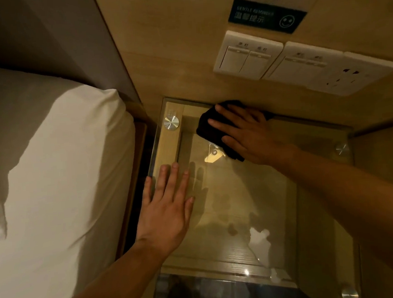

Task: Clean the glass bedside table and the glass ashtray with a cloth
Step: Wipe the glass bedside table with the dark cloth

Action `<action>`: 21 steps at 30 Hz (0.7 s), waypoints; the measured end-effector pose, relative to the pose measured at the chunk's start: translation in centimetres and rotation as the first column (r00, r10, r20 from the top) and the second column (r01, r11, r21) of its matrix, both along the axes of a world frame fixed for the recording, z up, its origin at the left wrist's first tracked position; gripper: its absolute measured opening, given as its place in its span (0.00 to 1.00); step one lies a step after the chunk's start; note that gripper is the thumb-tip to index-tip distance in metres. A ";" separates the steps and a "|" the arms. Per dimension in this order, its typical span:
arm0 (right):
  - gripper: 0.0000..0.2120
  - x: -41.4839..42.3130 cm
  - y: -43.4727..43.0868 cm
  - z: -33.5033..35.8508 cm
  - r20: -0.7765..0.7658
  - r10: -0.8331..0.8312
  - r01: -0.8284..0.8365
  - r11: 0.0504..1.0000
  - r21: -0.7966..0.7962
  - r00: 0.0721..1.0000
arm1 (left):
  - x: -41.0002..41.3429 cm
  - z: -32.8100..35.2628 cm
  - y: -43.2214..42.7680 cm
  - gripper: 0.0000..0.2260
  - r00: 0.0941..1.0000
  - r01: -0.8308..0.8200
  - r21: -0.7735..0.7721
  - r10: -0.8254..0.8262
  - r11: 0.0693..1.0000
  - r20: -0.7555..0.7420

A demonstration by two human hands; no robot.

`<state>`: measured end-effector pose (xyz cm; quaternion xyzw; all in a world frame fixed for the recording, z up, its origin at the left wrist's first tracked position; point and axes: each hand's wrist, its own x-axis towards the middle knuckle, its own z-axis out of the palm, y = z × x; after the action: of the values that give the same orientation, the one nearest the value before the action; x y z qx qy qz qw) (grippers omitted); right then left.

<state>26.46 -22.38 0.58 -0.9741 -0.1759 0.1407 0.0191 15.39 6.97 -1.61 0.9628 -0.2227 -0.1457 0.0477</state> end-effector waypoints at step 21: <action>0.23 -8.7 1.4 -0.1 -0.055 0.126 -0.124 0.992 0.038 0.991 | 0.0 0.5 0.0 0.28 1.000 -0.022 -0.049 0.021 0.999 -0.012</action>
<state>17.73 -20.95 0.43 -0.9563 -0.2382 0.1663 0.0319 15.36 6.94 -1.14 0.9628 -0.2157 -0.1450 0.0744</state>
